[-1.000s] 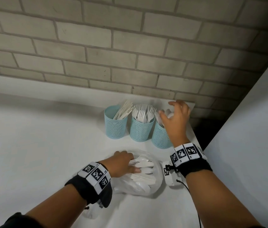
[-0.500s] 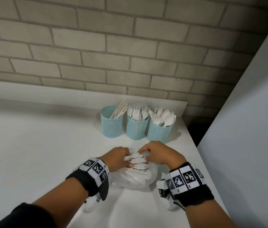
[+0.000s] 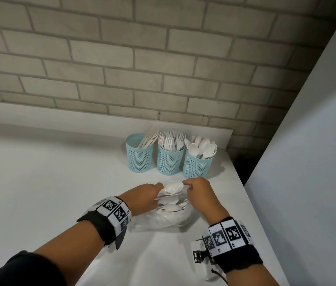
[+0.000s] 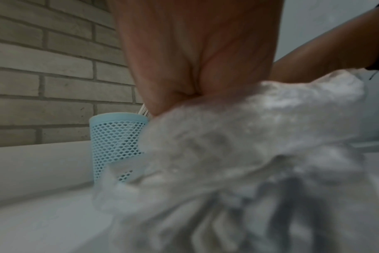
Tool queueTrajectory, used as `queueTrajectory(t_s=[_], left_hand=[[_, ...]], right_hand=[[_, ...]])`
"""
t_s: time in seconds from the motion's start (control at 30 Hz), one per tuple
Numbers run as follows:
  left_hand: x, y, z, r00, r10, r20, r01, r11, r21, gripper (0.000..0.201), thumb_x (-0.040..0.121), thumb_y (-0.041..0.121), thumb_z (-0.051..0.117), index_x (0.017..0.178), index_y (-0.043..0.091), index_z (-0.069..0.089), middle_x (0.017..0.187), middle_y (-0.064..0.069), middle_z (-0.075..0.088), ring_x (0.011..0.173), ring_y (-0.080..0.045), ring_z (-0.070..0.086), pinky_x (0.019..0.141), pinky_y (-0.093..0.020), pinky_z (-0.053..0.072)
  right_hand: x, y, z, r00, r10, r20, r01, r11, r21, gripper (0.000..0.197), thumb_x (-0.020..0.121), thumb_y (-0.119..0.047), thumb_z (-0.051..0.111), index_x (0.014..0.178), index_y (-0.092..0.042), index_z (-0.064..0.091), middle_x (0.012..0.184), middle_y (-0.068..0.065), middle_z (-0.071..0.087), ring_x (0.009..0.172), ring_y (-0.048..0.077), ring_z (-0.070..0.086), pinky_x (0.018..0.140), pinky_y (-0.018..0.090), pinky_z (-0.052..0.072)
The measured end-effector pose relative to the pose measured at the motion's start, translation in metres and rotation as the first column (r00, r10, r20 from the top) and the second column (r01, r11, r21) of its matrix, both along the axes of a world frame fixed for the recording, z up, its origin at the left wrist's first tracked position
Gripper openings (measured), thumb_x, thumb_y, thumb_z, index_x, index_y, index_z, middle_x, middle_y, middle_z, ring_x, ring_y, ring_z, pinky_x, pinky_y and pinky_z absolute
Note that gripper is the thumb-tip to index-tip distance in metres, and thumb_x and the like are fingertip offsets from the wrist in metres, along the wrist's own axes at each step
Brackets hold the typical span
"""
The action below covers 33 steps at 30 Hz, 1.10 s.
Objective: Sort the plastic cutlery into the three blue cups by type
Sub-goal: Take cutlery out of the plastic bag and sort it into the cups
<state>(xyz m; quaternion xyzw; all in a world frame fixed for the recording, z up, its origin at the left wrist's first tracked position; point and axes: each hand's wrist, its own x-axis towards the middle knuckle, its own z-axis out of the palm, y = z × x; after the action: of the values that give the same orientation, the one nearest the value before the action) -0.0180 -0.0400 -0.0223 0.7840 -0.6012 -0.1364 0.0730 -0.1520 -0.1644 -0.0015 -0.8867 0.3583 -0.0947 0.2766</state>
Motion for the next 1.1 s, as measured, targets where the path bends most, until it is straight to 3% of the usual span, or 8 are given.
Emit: queueTrajectory(t_s=[0.2,0.4,0.57,0.67,0.73,0.9,1.0,1.1], left_hand=[[-0.001,0.003,-0.002,0.997,0.022,-0.069,-0.023,1.0,-0.014,0.028,0.096,0.025,0.045,0.114,0.005,0.054,0.114,-0.01,0.058,0.105,-0.025,0.055,0.09,-0.03,0.04],[-0.001,0.001,0.006,0.99,0.051,-0.134,-0.066,0.992,-0.106,0.028,0.096,0.02,0.044,0.089,-0.004,0.057,0.087,-0.009,0.048,0.078,-0.019,0.044,0.069,-0.025,0.029],[0.003,-0.003,0.011,0.952,0.102,-0.287,-0.154,0.974,-0.165,0.027,0.098,0.024,0.044,0.079,0.007,0.053,0.076,-0.004,0.054,0.061,-0.011,0.042,0.057,-0.022,0.031],[0.004,-0.006,0.022,0.843,0.089,-0.53,-0.244,0.942,-0.23,0.024,0.098,0.026,0.044,0.08,0.019,0.059,0.102,-0.002,0.067,0.075,-0.012,0.054,0.07,-0.02,0.042],[0.002,-0.005,0.031,0.762,0.033,-0.646,-0.273,0.922,-0.274,0.027,0.098,0.026,0.044,0.076,0.023,0.059,0.11,-0.003,0.068,0.076,-0.008,0.055,0.069,-0.017,0.044],[-0.005,-0.005,0.053,0.503,-0.037,-0.863,-0.405,0.872,-0.274,0.022,0.1,0.023,0.041,0.09,0.019,0.06,0.086,-0.001,0.062,0.058,0.004,0.058,0.056,-0.01,0.046],[-0.005,-0.005,0.055,0.366,-0.04,-0.93,-0.443,0.871,-0.212,0.024,0.1,0.026,0.041,0.093,0.019,0.063,0.085,0.005,0.062,0.069,0.0,0.059,0.066,-0.018,0.048],[-0.007,-0.001,0.051,0.256,-0.012,-0.967,-0.49,0.861,-0.14,0.022,0.1,0.021,0.042,0.095,0.016,0.063,0.087,0.003,0.062,0.076,-0.008,0.057,0.072,-0.025,0.048]], right_hand=[[0.0,-0.001,0.001,1.0,-0.011,0.007,0.011,1.0,0.01,0.04,0.091,0.003,0.041,0.125,-0.008,0.059,0.135,0.011,0.054,0.124,0.025,0.05,0.104,0.026,0.035],[0.003,-0.006,0.0,1.0,-0.002,0.008,0.001,0.999,0.035,0.041,0.09,0.001,0.042,0.123,-0.013,0.061,0.133,0.006,0.057,0.122,0.023,0.051,0.105,0.028,0.037],[0.003,-0.01,0.0,1.0,-0.01,-0.014,0.01,1.0,0.023,0.039,0.091,-0.001,0.043,0.122,-0.014,0.062,0.133,0.006,0.056,0.123,0.024,0.051,0.104,0.029,0.038],[0.002,-0.007,0.008,1.0,-0.012,-0.016,0.011,0.999,-0.039,0.037,0.093,-0.006,0.046,0.126,-0.016,0.059,0.135,0.009,0.053,0.126,0.027,0.045,0.105,0.033,0.038],[0.003,-0.001,0.022,0.996,-0.01,0.093,0.019,0.996,-0.086,0.034,0.096,-0.01,0.045,0.128,-0.013,0.056,0.132,0.01,0.055,0.125,0.028,0.045,0.101,0.033,0.04],[0.015,0.025,0.062,0.877,-0.03,0.48,-0.151,0.931,0.332,0.028,0.098,-0.03,0.041,0.123,-0.021,0.051,0.098,-0.004,0.065,0.091,0.012,0.064,0.077,0.023,0.049],[0.024,0.028,0.062,0.867,-0.017,0.497,-0.175,0.925,0.337,0.033,0.092,-0.029,0.056,0.123,-0.025,0.046,0.091,0.003,0.067,0.074,0.012,0.065,0.068,0.024,0.05],[0.034,0.023,0.047,0.877,-0.055,0.477,-0.099,0.951,0.292,0.044,0.085,-0.022,0.066,0.125,-0.02,0.048,0.097,0.007,0.068,0.079,0.017,0.067,0.069,0.025,0.051]])
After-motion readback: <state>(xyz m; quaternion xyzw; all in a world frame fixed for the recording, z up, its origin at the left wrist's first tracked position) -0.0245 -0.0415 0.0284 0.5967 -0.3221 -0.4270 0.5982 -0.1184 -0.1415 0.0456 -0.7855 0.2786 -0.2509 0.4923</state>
